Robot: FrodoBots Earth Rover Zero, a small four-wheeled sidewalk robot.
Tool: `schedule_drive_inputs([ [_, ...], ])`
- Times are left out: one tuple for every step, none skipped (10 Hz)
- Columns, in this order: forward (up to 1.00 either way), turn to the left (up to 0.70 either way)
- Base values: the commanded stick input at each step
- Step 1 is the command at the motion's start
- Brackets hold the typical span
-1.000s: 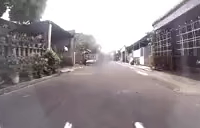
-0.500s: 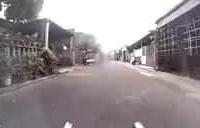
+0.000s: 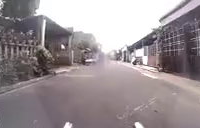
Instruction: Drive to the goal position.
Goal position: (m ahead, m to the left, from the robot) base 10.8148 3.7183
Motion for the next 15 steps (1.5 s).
schedule_drive_inputs([
  [0.70,0.00],
  [0.70,0.00],
  [0.70,0.00],
  [0.70,0.00],
  [0.70,0.00],
  [0.70,0.00],
  [0.70,0.00],
  [0.70,0.00],
  [0.70,0.00],
  [0.70,0.00],
  [0.70,0.00],
  [0.70,0.00],
  [0.70,0.00],
  [0.70,0.00],
  [0.70,0.00],
])
